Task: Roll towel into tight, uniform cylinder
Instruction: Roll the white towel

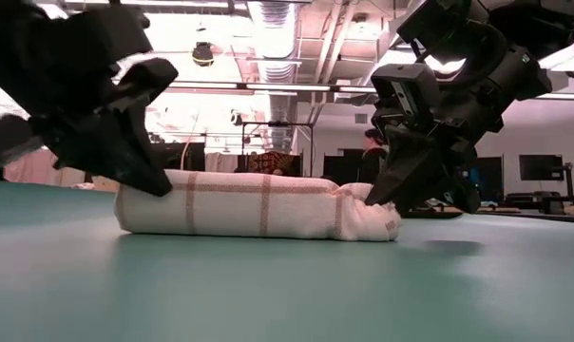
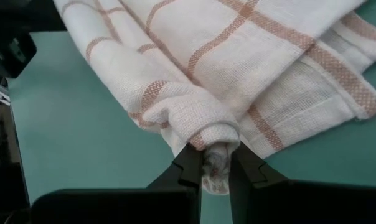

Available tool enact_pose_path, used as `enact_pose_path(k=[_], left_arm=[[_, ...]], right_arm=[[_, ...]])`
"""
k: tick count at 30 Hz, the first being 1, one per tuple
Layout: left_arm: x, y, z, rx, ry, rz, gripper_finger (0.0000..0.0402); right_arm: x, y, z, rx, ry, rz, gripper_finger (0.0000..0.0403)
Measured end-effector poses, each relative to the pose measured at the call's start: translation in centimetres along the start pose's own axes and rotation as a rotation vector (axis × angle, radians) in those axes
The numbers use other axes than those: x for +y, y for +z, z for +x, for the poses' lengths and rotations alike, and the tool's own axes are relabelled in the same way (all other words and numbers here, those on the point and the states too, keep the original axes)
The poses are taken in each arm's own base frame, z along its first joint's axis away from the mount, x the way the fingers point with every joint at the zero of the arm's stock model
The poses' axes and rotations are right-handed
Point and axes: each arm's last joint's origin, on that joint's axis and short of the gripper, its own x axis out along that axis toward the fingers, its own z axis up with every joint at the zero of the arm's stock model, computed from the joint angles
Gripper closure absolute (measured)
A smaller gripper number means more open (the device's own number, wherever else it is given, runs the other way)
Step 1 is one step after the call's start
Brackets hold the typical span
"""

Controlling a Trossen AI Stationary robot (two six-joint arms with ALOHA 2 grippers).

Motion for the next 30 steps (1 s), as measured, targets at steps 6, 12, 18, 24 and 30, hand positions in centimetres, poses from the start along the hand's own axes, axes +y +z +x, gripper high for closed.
enact_pose_path(k=[6, 12, 18, 24, 30], left_arm=[[0.4, -0.5, 0.4, 0.023, 0.011, 0.021, 0.0402], [2.0, -0.3, 0.1, 0.015, 0.066, 0.055, 0.0402], [3.8, -1.0, 0.7, 0.002, 0.019, 0.002, 0.0402], [3.7, -3.3, 1.8, -0.012, 0.009, -0.061, 0.0402], [3.9, -5.9, 2.7, 0.022, 0.030, -0.111, 0.0401]], right_arm=[[0.0, 0.0, 0.0, 0.010, 0.006, 0.000, 0.0350], [0.0, 0.0, 0.0, 0.013, 0.010, 0.001, 0.0350], [0.1, 0.0, 0.0, 0.012, 0.014, -0.005, 0.0350], [0.1, 0.0, 0.0, 0.012, 0.015, -0.005, 0.0350], [0.1, 0.0, 0.0, 0.018, 0.018, -0.005, 0.0350]])
